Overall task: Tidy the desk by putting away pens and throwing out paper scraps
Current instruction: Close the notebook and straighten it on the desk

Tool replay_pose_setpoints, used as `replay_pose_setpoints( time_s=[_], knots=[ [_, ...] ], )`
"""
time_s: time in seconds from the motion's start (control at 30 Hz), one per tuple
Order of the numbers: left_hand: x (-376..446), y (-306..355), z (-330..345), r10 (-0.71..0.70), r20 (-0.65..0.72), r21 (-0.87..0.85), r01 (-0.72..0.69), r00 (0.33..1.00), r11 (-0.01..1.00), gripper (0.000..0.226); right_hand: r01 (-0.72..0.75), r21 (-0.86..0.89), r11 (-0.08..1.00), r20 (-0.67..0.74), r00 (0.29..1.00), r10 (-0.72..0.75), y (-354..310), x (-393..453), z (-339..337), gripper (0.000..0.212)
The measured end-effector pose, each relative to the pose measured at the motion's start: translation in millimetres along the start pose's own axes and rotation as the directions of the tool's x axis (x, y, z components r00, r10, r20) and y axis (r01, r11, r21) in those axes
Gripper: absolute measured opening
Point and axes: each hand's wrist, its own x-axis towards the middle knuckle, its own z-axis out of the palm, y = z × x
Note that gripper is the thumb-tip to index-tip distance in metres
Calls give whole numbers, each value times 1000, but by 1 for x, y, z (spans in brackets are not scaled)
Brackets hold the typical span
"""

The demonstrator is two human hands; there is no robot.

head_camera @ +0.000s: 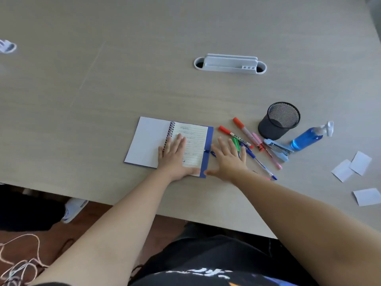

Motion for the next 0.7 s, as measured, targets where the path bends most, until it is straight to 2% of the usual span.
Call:
replay_pose_setpoints(
  time_s=[0.17, 0.23, 0.4, 0.57, 0.7],
  knots=[
    [-4, 5, -2, 38, -287, -215, -103, 957, 971, 88, -17, -38, 999, -40, 999, 15, 4, -8, 1, 99],
    [-10, 0, -8, 48, -362, -294, -163, 931, 942, 82, -11, -46, 999, -41, 999, 9, 1, -8, 2, 99],
    [-25, -24, -24, -44, -471, -370, -152, 881, 916, 90, 0, -62, 998, -41, 999, -3, 0, -7, 0, 95],
    [-34, -59, -27, -162, -474, -514, -122, 866, 849, 110, -22, -41, 999, -7, 1000, 22, 2, -5, -1, 95],
    [-39, -75, -30, -200, -534, -507, -122, 821, 854, 98, -33, -22, 999, -2, 999, 33, 1, -5, -2, 97]
  ],
)
